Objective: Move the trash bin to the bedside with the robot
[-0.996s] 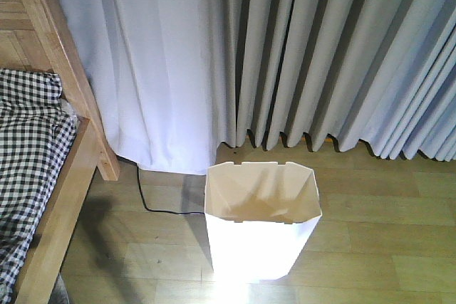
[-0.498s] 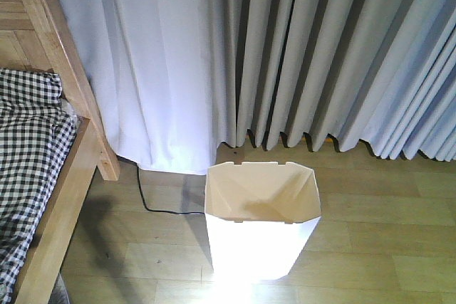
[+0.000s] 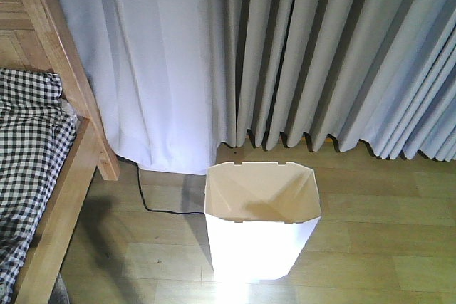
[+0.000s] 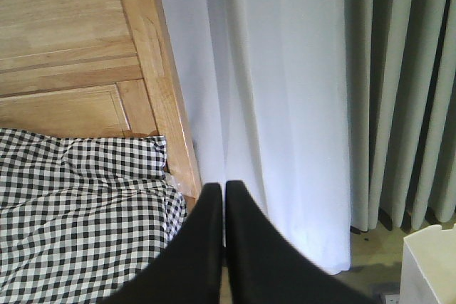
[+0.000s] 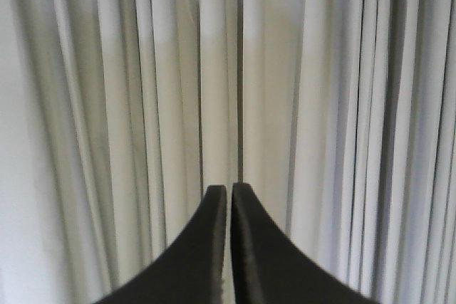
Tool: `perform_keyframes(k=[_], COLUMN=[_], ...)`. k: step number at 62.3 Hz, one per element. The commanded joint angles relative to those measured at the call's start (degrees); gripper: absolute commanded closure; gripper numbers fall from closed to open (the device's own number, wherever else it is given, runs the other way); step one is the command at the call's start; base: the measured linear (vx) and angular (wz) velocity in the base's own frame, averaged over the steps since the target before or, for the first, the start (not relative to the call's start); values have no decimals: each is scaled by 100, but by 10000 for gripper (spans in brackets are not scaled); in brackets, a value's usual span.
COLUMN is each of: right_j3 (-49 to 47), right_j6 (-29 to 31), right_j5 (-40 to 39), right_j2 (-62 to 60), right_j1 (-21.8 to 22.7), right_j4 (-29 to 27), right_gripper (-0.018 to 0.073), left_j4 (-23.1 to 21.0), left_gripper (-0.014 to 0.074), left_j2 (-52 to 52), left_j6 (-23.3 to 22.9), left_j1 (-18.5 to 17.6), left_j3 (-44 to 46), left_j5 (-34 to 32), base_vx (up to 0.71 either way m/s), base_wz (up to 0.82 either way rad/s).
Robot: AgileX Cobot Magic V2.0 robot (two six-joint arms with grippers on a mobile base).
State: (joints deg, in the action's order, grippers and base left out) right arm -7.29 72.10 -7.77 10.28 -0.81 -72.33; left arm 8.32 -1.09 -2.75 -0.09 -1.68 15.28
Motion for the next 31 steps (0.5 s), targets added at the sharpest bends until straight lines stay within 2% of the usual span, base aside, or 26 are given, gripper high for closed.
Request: perform_keyframes(k=[1, 2, 6, 7, 8, 11, 15, 18, 22, 26, 31], right_j3=[-136, -136, -136, -136, -136, -136, -136, -136, -136, -136, -6], right_j6=[-1447, -1754, -3528, -3965, -4238, -5160, -5934, -6283, -6494, -6566, -6577], right_j5=[113, 126, 127, 127, 127, 154, 329, 558, 833, 1028, 1013], right_j2=[60, 60, 60, 60, 60, 60, 60, 60, 50, -88, -368], right_j1=[4, 4, 4, 4, 4, 9, 16, 81, 292, 533, 613], right_j4=[2145, 2323, 4242, 4866, 5010, 6097, 6832, 7103, 7117, 7117, 7145], right_gripper=[570, 570, 570, 570, 570, 570, 570, 570, 570, 570, 570], left_j4=[17, 17, 17, 17, 17, 17, 17, 17, 17, 17, 17], left_gripper=[602, 602, 602, 602, 602, 602, 602, 602, 602, 602, 602], left_j2=[-59, -59, -59, -59, -59, -59, -59, -59, -59, -59, -59], left_j6=[-46, -46, -46, -46, -46, -46, -46, -46, -46, -46, -46], left_j1=[-34, -34, -34, -34, -34, -34, -34, -34, -34, -34, -34], left_j3=[-165, -165, -165, -165, -165, -165, -165, -165, -165, -165, -165], left_j5=[-420, -420, -420, -420, -420, -420, -420, -420, -420, -420, -420], base_vx=[0, 0, 0, 0, 0, 0, 0, 0, 0, 0, 0], base_wz=[0, 0, 0, 0, 0, 0, 0, 0, 0, 0, 0])
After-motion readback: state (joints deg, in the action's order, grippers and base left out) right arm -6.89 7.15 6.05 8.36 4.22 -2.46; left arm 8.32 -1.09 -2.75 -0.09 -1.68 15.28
